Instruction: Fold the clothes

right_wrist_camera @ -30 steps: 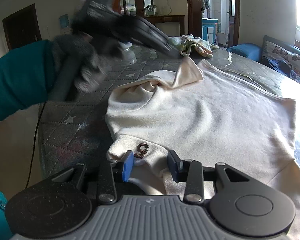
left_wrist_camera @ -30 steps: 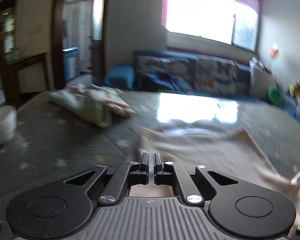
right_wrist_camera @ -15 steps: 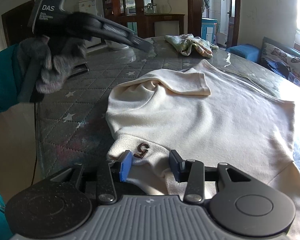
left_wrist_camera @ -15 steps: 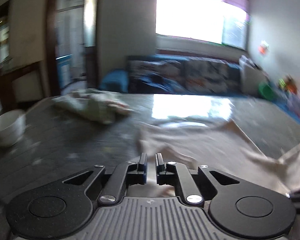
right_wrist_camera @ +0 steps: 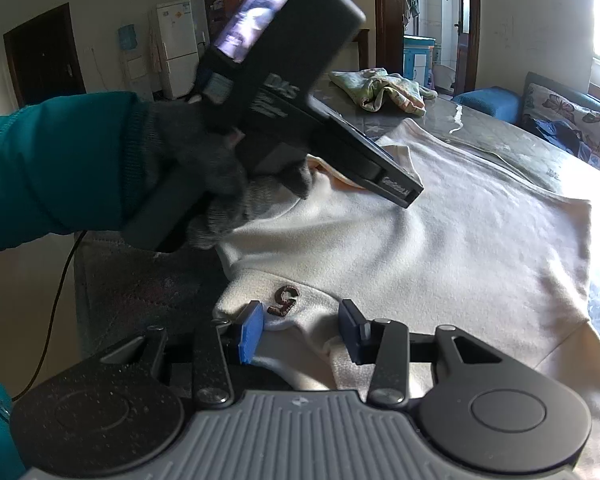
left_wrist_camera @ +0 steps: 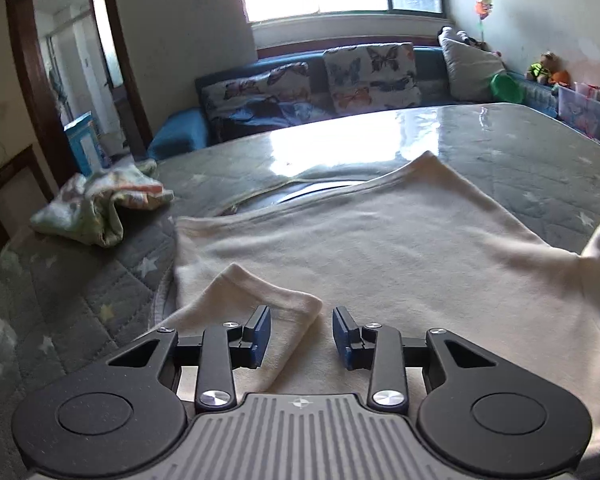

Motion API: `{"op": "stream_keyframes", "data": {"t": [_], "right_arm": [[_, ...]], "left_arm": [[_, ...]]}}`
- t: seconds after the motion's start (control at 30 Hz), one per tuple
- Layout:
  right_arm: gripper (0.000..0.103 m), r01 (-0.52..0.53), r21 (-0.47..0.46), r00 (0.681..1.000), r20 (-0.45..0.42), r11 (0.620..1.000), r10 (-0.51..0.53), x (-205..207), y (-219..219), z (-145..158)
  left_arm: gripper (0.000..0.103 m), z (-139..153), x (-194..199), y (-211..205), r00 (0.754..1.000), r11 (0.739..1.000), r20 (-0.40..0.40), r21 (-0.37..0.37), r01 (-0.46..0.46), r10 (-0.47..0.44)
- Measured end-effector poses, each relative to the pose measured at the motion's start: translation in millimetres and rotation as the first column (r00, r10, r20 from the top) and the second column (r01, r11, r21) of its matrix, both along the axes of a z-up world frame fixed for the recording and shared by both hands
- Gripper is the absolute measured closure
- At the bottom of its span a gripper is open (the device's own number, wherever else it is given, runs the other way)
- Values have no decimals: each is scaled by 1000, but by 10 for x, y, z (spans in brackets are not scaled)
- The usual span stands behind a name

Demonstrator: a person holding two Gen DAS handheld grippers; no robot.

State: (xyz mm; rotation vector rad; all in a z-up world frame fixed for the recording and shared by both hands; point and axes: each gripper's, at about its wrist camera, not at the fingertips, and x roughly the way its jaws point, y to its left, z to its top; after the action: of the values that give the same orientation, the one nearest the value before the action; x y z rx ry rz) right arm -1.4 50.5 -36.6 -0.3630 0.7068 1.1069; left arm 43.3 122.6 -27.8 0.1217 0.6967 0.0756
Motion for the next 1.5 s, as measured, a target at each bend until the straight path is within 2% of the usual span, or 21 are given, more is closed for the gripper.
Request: {"op": "stream_keyframes", "data": {"t": [0.03, 0.1, 0.23, 0.33, 0.47, 0.6, 0.7, 0.8, 0.9, 1.03, 1.13, 1.37, 1.5], "right_arm": [[61, 0, 0, 1000, 0, 1000, 0, 0, -2, 0], [61, -1, 0, 1000, -1, 1000, 1, 3, -5, -1], [61, -1, -4, 1000, 2, 1000, 1, -2, -1, 1], [60, -2, -6, 1000, 4, 1000, 2, -5, 2, -2], [60, -2, -8, 1000, 6, 1000, 2, -7, 3, -7], [60, -1, -9, 1000, 8, 1000, 1, -5, 4, -9], [60, -1, -12, 1000, 12, 1000, 1, -15, 14, -2], [60, -3, -15, 1000, 15, 1000, 3, -19, 15, 0], [60, -4, -19, 1000, 17, 1000, 4, -26, 11, 1], [60, 7, -14, 1000, 22, 1000, -6, -29, 10, 49], [60, 14, 5, 1000, 20, 1000, -14, -17, 31, 77], [60, -22, -27, 1000, 22, 999, 22, -51, 157, 31], [60, -35, -43, 999, 29, 998, 36, -89, 141, 48]], "left_arm": [[84, -7, 3, 30, 1000, 1000, 2, -10, -8, 8], [96, -20, 10, 91, 1000, 999, 6, -29, -25, 25], [98, 187, -143, 339, 989, 986, 83, -124, -110, 121], [98, 407, -370, 600, 966, 965, 156, -194, -176, 207], [98, 639, -739, 972, 915, 925, 224, -261, -277, 337], [98, 733, -1133, 1311, 847, 874, 263, -294, -386, 462], [98, 677, -1364, 1543, 800, 825, 244, -313, -470, 548], [98, 521, -1517, 1713, 762, 780, 199, -291, -554, 616], [98, 365, -1624, 1829, 739, 745, 144, -265, -612, 658], [98, 295, -1719, 1888, 728, 733, 129, -247, -634, 673], [98, 294, -1705, 1892, 737, 743, 129, -224, -630, 664], [98, 309, -1572, 1924, 746, 760, 148, -170, -628, 649], [98, 250, -1458, 1982, 759, 769, 125, -132, -626, 639]]}}
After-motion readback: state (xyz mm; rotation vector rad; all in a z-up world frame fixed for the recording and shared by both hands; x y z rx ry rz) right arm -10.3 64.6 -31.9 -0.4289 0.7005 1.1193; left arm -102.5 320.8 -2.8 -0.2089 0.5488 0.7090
